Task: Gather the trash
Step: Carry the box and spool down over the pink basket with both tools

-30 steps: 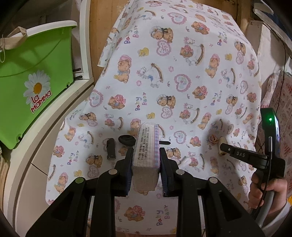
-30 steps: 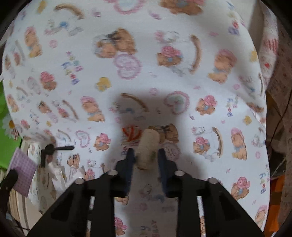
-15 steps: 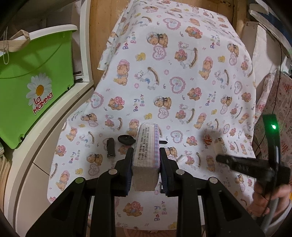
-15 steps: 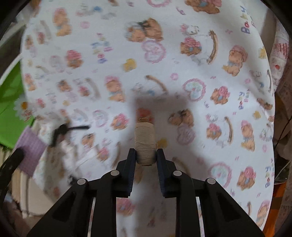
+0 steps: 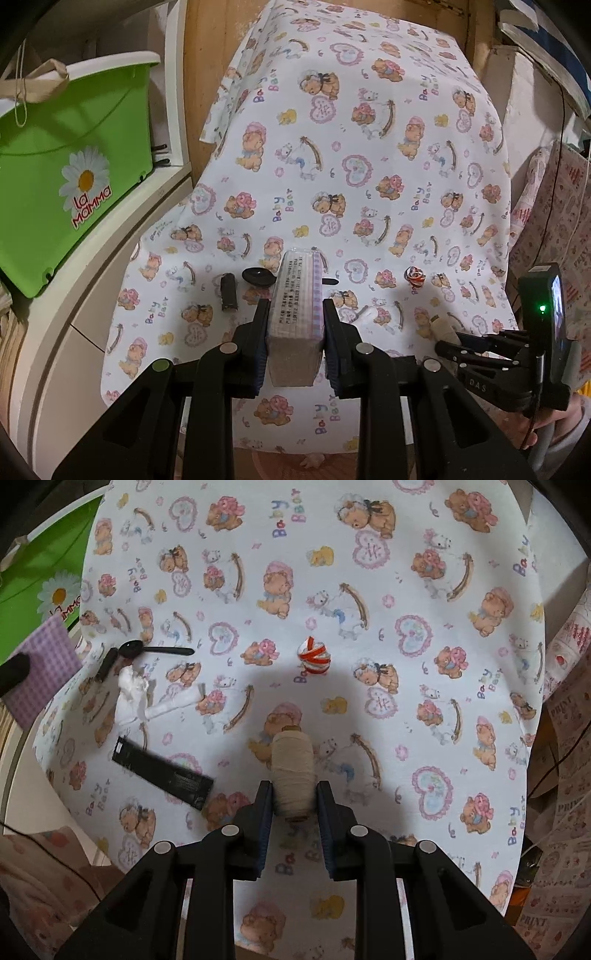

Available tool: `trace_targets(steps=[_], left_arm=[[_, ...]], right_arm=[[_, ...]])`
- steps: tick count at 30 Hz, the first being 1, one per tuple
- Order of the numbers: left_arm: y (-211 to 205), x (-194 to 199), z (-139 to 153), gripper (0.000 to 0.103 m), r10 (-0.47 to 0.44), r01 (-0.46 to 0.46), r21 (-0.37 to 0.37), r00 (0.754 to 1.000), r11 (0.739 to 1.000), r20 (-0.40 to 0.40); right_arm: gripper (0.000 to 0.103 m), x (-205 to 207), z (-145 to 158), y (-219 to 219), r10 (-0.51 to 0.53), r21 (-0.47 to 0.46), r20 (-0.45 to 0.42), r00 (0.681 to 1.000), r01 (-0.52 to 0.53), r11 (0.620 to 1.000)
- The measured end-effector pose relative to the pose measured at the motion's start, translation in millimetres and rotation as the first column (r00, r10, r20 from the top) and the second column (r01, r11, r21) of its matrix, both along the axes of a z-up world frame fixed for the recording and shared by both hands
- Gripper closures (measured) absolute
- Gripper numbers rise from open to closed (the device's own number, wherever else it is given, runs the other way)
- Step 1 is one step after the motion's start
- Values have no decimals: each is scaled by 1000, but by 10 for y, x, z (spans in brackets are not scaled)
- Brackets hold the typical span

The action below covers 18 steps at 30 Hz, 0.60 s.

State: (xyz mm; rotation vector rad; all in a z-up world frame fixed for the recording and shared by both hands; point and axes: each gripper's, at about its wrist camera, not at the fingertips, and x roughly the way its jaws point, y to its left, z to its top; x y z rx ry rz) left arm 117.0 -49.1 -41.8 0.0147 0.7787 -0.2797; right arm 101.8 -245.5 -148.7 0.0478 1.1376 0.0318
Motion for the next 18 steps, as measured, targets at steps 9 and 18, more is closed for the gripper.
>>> trace_targets(steps=[9,18], left_arm=[[126,-235,31,78,10,-10,-27,1000,1000,3],[272,-663,-16,78,44,-43,-39,999,998,7]], right_arm=[[79,-87,132,43,-16,19,54,998,15,1000],[79,-568,538,-2,-22,120,155,988,3,993]])
